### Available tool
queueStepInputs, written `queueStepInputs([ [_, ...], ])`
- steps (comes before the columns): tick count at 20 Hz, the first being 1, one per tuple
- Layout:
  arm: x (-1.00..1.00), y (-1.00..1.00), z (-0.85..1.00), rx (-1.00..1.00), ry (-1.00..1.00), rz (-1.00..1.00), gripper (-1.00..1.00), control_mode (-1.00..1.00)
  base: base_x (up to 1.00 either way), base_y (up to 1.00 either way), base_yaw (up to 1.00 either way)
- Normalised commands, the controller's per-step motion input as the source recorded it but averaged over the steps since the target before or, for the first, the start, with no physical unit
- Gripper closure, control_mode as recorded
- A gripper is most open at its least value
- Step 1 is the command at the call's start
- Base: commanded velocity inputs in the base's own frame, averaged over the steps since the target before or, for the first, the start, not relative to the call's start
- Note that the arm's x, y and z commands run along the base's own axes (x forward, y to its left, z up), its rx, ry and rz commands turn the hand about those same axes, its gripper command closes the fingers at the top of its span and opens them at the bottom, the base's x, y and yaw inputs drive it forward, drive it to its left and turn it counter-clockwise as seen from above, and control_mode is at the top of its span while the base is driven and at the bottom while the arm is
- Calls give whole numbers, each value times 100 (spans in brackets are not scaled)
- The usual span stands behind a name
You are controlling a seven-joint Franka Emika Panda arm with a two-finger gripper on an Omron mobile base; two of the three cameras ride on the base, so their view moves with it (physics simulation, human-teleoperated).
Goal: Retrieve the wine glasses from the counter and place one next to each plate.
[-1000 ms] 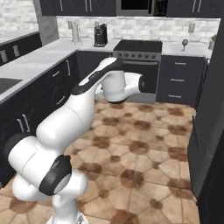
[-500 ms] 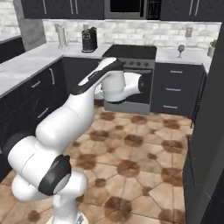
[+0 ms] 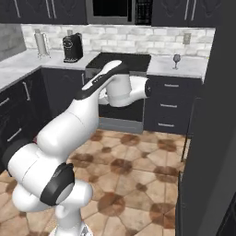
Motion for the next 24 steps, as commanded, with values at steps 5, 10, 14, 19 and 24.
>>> queueStepInputs([
  [5,0,0,0,0,0,0,-100,100,100,24,-32],
  [10,0,0,0,0,0,0,-100,100,100,68,-44],
  [14,0,0,0,0,0,0,-100,100,100,72,-45],
  [19,0,0,0,0,0,0,-100,100,100,72,-50],
  [24,0,0,0,0,0,0,-100,100,97,97,-36],
])
